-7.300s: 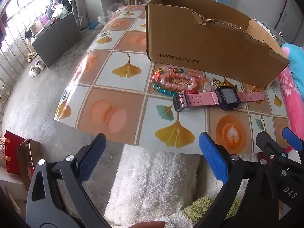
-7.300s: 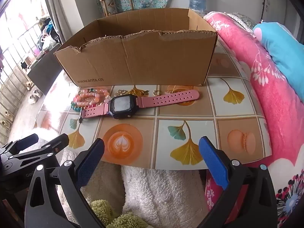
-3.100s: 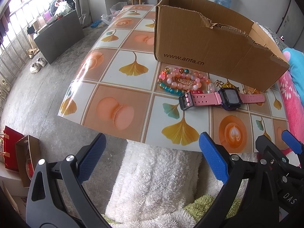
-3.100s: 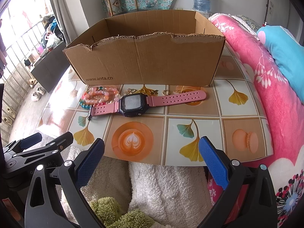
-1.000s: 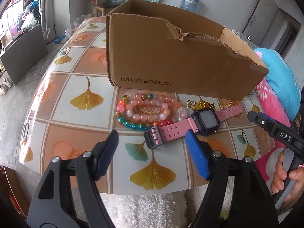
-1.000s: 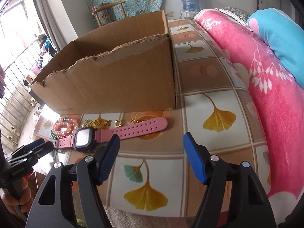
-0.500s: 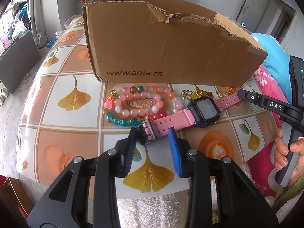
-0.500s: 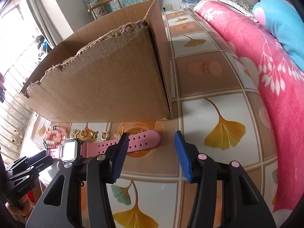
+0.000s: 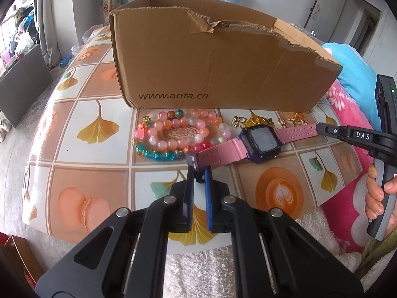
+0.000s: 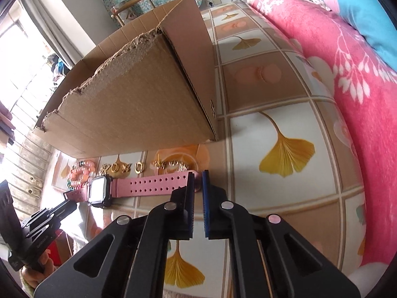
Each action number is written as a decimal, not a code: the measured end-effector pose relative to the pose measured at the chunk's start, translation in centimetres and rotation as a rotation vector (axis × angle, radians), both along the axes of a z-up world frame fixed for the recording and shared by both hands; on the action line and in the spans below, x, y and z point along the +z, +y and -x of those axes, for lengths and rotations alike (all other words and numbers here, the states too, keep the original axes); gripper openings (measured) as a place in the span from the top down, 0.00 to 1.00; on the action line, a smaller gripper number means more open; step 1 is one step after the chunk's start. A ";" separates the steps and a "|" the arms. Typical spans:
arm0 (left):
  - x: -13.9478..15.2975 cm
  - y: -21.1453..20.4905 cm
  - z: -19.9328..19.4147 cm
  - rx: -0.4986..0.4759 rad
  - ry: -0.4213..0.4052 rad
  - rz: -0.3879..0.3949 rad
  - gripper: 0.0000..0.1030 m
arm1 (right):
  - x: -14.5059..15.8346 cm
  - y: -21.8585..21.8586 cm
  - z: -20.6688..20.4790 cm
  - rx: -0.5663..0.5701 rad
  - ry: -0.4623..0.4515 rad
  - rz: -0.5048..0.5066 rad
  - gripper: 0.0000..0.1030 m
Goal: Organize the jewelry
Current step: 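Lift the pink-strapped watch with the right tool toward the box, then lower the watch into the box and open the right tool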
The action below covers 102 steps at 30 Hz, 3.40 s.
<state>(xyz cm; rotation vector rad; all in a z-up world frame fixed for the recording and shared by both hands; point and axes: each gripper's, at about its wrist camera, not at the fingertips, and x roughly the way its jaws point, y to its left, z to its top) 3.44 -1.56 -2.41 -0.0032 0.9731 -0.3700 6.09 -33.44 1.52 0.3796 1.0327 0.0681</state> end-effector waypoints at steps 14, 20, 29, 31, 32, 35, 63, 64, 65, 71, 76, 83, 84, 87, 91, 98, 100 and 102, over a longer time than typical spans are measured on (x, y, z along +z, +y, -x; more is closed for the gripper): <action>1.4 0.8 3.6 -0.026 0.003 0.036 0.94 | 1.2 1.6 5.0 0.107 0.019 -0.010 0.93; 2.1 1.2 3.9 -0.024 -0.016 0.051 0.95 | 3.2 5.8 5.3 0.275 -0.090 0.135 0.48; 2.5 1.6 3.7 -0.029 -0.045 0.052 0.95 | 2.5 13.9 4.0 0.651 -0.212 0.324 0.36; 2.5 1.7 3.6 -0.032 -0.051 0.045 0.95 | 1.9 15.0 3.5 0.717 -0.214 0.339 0.36; 2.6 1.8 3.5 -0.033 -0.053 0.044 0.95 | 1.8 15.3 3.2 0.744 -0.210 0.337 0.36; 2.9 2.0 3.1 -0.032 -0.063 0.046 0.95 | 1.4 16.3 2.3 0.819 -0.201 0.332 0.36; 9.9 -1.2 2.0 -0.095 -0.133 0.092 0.95 | 0.9 13.6 2.3 0.779 -0.205 0.329 0.62; 10.0 -1.5 2.2 -0.094 -0.139 0.084 0.95 | 0.9 13.7 2.1 0.757 -0.221 0.329 0.66; 10.2 -1.7 2.3 -0.092 -0.143 0.076 0.95 | 0.9 13.5 2.3 0.738 -0.234 0.329 0.69; 10.9 -2.2 2.6 -0.027 -0.178 0.034 0.95 | 0.9 12.1 4.3 0.633 -0.302 0.311 0.91; 11.5 -1.7 3.2 0.016 -0.197 0.044 0.95 | 2.1 10.8 6.6 0.555 -0.365 0.323 0.95; 15.4 -2.6 5.4 -0.037 -0.317 0.067 0.95 | 6.6 9.0 9.5 0.437 -0.475 0.348 0.96; 16.3 -2.8 5.8 -0.050 -0.344 0.066 0.95 | 7.4 8.9 9.8 0.423 -0.489 0.352 0.96; 18.9 -2.9 6.5 -0.080 -0.425 0.074 0.95 | 10.5 8.4 10.2 0.385 -0.543 0.369 0.96; 22.7 -2.5 6.1 -0.107 -0.523 0.099 0.95 | 15.1 8.4 9.8 0.363 -0.629 0.435 0.96; 26.7 -1.6 0.6 -0.080 -0.594 0.099 0.95 | 21.4 9.1 2.7 0.457 -0.674 0.492 0.96; 26.4 -1.0 -2.4 -0.067 -0.551 0.117 0.95 | 21.6 9.7 0.0 0.507 -0.638 0.494 0.96; 25.5 -0.5 -5.5 -0.044 -0.492 0.118 0.95 | 20.8 10.3 -3.4 0.575 -0.570 0.476 0.96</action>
